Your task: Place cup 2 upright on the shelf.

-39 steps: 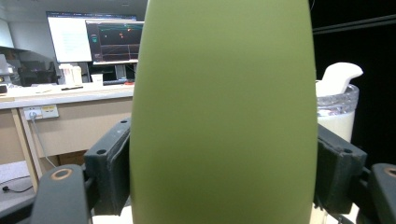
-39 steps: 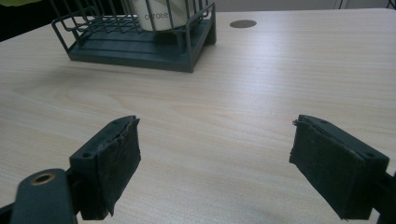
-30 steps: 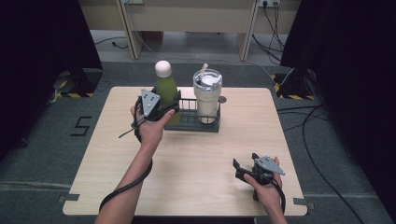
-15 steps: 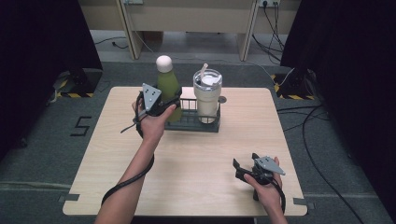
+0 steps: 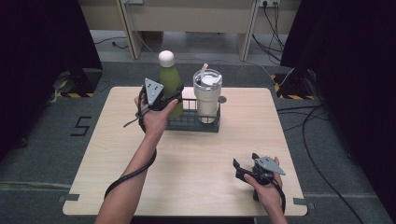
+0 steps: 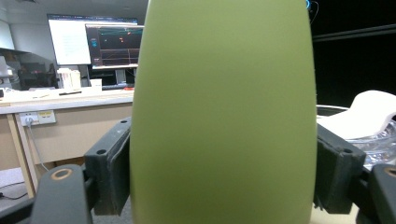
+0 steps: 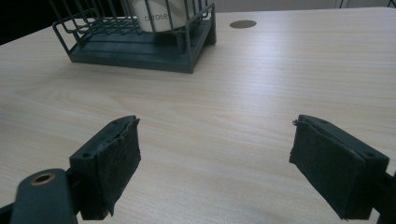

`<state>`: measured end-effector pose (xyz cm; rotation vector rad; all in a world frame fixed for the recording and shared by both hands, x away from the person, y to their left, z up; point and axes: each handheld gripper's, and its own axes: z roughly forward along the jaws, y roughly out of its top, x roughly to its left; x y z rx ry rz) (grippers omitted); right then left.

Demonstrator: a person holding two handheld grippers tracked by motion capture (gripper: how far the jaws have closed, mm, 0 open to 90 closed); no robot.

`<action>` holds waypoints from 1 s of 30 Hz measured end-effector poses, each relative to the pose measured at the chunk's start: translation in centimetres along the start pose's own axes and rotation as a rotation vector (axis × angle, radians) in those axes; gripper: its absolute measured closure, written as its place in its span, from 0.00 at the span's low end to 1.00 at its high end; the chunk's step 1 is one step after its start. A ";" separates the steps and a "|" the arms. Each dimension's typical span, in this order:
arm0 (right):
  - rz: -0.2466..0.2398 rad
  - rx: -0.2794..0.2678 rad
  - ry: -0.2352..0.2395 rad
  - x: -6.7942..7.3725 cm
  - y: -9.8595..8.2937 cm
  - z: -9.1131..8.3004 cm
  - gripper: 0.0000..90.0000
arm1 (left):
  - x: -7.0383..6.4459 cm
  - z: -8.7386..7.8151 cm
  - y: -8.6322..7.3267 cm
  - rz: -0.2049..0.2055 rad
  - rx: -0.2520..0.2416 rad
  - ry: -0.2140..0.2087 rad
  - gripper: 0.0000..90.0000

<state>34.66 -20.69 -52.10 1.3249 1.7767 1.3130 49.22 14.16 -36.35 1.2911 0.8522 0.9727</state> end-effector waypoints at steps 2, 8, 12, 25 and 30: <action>0.000 0.000 0.000 0.0 0.0 0.0 0.17 | 0.0 0.1 0.0 -0.001 -0.001 0.001 0.24; 0.001 0.000 0.000 0.0 0.0 0.0 0.17 | 0.1 0.7 0.0 -0.005 0.001 0.003 0.24; 0.000 0.000 0.001 0.0 0.0 0.0 0.17 | 0.2 0.9 0.0 -0.010 0.002 0.004 0.24; 0.000 -0.001 0.002 0.0 0.0 0.0 0.17 | 0.4 1.9 -0.1 -0.017 0.013 0.011 0.24; 0.001 -0.002 0.002 0.0 0.0 0.0 0.17 | 0.4 2.3 -0.2 -0.016 0.018 0.013 0.24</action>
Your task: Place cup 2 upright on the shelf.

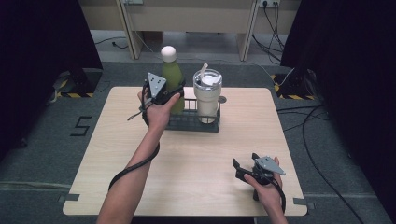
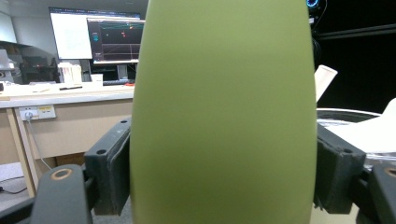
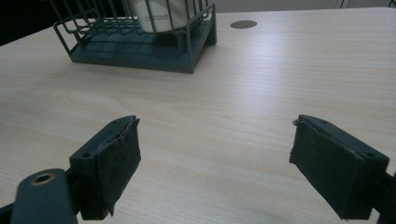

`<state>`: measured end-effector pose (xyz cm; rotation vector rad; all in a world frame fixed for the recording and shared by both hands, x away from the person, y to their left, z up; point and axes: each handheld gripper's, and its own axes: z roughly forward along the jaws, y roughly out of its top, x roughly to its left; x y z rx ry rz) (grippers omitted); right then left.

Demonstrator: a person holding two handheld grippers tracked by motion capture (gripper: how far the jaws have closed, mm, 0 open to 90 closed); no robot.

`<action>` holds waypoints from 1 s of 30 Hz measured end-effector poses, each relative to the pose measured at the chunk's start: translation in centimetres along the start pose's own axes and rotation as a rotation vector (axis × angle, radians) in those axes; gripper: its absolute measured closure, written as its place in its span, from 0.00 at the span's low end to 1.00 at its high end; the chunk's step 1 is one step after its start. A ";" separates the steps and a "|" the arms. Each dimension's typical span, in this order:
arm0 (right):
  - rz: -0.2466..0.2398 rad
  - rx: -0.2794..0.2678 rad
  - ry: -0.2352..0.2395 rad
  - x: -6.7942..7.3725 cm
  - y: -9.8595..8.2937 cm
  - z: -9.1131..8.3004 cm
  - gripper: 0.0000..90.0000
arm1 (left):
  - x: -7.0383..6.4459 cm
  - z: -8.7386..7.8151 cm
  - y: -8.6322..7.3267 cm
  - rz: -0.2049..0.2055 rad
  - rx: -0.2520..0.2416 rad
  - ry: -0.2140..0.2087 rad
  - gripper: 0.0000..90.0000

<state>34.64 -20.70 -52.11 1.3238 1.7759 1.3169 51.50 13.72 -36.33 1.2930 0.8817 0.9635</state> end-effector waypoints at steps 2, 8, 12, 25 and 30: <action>0.000 0.000 0.001 0.0 0.0 0.0 0.17 | 0.1 0.2 -0.2 -0.002 0.006 0.004 0.24; 0.001 0.002 0.002 0.0 0.0 0.0 0.17 | 0.3 0.7 -0.5 -0.007 0.016 0.009 0.24; 0.000 0.003 0.003 0.0 0.0 0.0 0.17 | 0.3 1.0 -0.6 -0.006 0.018 0.009 0.24; 0.001 0.001 0.005 -0.1 0.0 0.0 0.17 | 0.3 1.9 -1.8 -0.006 0.053 0.013 0.24; 0.001 0.002 0.006 0.0 0.0 0.0 0.17 | 0.4 2.2 -2.2 -0.006 0.064 0.014 0.24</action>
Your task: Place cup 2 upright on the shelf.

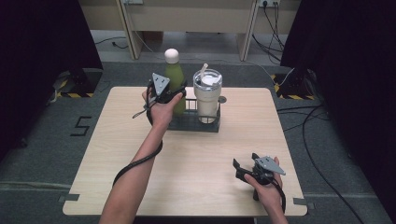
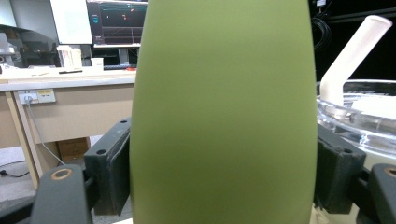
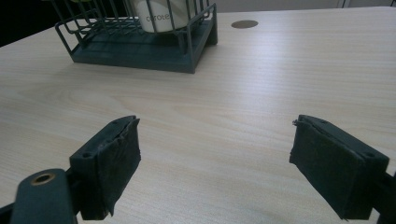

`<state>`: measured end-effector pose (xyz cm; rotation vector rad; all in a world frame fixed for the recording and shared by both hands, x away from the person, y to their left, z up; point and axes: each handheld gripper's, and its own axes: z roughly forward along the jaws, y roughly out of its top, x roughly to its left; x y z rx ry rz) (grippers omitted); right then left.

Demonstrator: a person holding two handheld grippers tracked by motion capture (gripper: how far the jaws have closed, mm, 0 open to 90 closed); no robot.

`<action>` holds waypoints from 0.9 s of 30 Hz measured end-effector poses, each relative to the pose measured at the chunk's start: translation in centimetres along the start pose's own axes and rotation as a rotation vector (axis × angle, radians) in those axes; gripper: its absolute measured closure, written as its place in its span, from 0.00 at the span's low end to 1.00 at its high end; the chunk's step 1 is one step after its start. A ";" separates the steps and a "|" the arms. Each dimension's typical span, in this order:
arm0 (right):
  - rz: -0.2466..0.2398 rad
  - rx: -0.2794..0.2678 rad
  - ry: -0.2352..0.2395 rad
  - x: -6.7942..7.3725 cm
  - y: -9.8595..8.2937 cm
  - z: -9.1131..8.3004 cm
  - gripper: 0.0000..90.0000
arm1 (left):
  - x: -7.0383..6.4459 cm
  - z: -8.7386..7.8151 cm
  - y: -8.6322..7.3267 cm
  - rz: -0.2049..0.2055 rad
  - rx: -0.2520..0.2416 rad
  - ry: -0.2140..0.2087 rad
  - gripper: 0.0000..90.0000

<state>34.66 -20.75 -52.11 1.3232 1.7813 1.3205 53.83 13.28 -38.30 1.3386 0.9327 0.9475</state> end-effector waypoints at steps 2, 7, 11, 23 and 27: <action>-0.001 0.000 0.001 0.0 0.0 0.0 0.17 | 0.1 0.1 -0.2 0.003 0.006 0.002 0.24; -0.002 0.001 0.001 0.1 0.0 0.0 0.17 | 0.0 0.4 -0.7 0.000 0.018 -0.004 0.24; -0.004 0.002 0.001 0.1 0.0 0.0 0.17 | 0.0 0.5 -1.3 0.003 0.033 -0.003 0.24; -0.006 0.003 0.003 0.1 0.0 0.0 0.17 | 0.1 0.6 -2.6 -0.002 0.062 0.004 0.24; -0.006 0.001 0.003 0.1 0.0 0.0 0.17 | 0.1 0.6 -2.9 -0.001 0.068 0.006 0.24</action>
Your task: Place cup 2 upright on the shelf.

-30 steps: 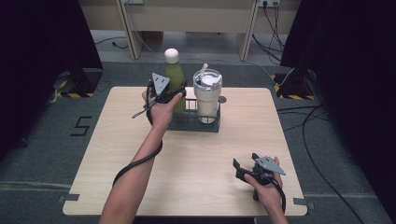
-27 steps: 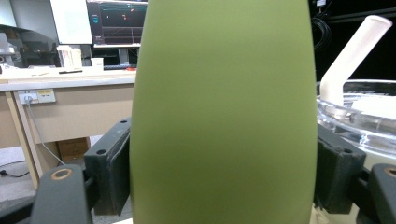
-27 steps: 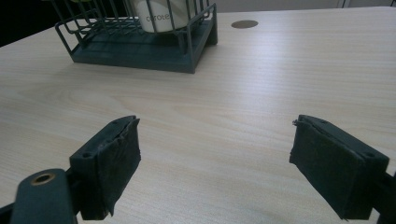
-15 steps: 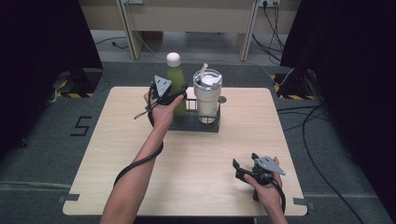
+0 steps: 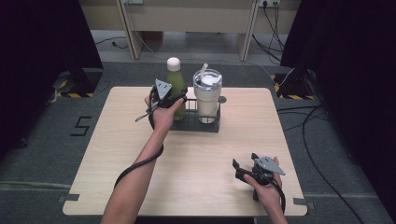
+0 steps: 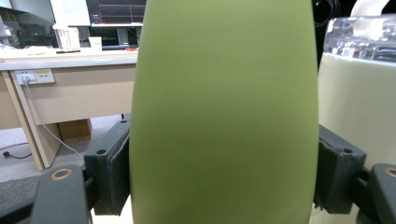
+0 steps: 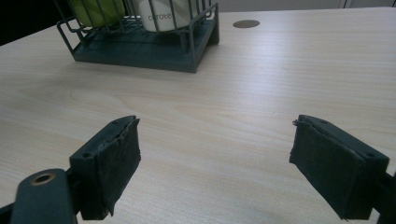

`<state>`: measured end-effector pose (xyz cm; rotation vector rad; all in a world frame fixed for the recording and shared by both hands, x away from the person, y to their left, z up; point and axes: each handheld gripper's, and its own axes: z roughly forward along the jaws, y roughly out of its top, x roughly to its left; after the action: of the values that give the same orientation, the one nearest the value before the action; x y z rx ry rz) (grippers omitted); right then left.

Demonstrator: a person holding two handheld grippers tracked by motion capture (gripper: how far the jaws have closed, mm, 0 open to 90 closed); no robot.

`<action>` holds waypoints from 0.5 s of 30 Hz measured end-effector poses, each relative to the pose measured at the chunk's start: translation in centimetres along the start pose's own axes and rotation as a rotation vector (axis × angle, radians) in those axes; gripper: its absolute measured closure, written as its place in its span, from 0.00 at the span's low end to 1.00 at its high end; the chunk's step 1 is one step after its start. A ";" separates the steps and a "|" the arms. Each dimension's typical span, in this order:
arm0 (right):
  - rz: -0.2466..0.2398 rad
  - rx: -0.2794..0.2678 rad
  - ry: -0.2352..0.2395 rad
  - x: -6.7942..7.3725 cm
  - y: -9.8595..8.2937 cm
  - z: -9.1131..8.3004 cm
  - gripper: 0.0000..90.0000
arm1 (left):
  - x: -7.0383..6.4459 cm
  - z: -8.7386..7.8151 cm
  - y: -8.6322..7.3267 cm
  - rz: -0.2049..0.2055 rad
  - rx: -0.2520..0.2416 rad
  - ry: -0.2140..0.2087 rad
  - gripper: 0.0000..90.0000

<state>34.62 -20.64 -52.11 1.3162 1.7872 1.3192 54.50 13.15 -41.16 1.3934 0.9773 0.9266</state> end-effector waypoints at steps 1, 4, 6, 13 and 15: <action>0.000 0.000 0.000 0.0 0.0 0.0 0.17 | 0.0 0.0 -0.1 0.000 0.000 0.000 0.24; 0.000 0.001 0.001 0.0 0.0 0.0 0.17 | -0.1 0.0 -0.1 0.005 0.001 -0.001 0.24; -0.002 0.002 0.001 0.0 0.0 0.0 0.17 | -0.1 0.0 -0.1 0.008 0.001 -0.003 0.24; -0.008 0.002 0.000 0.1 0.0 0.0 0.17 | -0.2 -0.2 -0.2 0.018 0.001 -0.008 0.24; -0.007 0.003 0.001 0.1 0.0 0.0 0.17 | -0.2 -0.2 -0.2 0.023 -0.002 -0.010 0.24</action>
<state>34.60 -20.54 -52.10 1.3100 1.7933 1.3148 54.18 13.01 -41.36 1.4093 0.9539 0.9367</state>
